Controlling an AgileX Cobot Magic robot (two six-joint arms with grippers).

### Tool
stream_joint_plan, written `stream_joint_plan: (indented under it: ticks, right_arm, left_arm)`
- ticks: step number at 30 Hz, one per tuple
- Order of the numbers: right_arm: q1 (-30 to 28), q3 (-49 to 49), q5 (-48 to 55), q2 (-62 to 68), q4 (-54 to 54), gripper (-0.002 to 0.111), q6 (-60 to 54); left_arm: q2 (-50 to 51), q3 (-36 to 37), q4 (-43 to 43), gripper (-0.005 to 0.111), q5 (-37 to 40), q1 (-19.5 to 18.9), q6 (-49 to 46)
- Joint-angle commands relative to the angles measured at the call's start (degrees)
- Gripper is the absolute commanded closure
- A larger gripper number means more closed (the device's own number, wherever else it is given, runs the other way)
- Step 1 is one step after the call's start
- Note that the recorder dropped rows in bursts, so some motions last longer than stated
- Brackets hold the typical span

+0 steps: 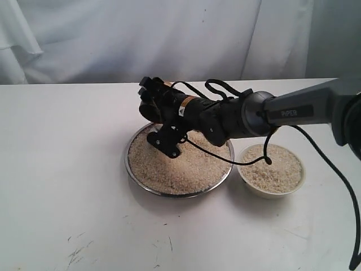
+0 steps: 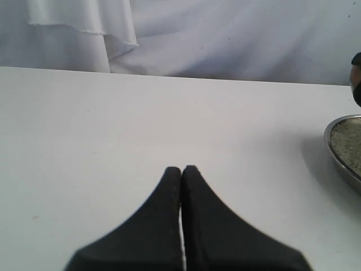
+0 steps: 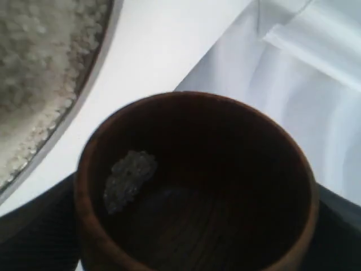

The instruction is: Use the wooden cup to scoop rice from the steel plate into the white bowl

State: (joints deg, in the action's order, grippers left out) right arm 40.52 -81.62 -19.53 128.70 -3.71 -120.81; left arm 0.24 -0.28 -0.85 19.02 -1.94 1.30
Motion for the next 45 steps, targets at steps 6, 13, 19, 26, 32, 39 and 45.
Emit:
stream_joint_plan:
  ticks: [6, 13, 19, 26, 32, 39, 45]
  right_arm:
    - [0.0, -0.3, 3.9, 2.1, -6.5, 0.108, -0.2]
    - [0.0, 0.1, 12.2, 1.9, -8.2, 0.108, -0.2]
    - [0.1, 0.1, 25.8, -0.8, -7.5, 0.108, 0.3]
    - [0.5, 0.1, 36.3, -2.9, -4.6, 0.108, 5.7]
    - [0.5, -0.7, 43.6, -3.2, 4.7, 0.108, 5.0]
    - [0.5, -3.2, 47.8, -3.2, 12.1, 0.108, 4.2]
    - [0.4, -5.6, 50.1, -3.2, 17.7, 0.108, 3.7]
  left_arm:
    - [-0.2, 0.3, -0.1, 0.107, -0.8, -0.1, 0.0]
    - [-0.2, 0.3, -0.1, 0.107, -0.8, -0.1, 0.0]
    - [-0.2, 0.3, -0.1, 0.107, -0.8, -0.1, 0.0]
    - [-0.2, 0.3, -0.1, 0.107, -0.8, -0.1, 0.0]
    - [-0.2, 0.3, -0.1, 0.107, -0.8, -0.1, 0.0]
    - [-0.2, 0.3, -0.1, 0.107, -0.8, -0.1, 0.0]
    - [-0.2, 0.3, -0.1, 0.107, -0.8, -0.1, 0.0]
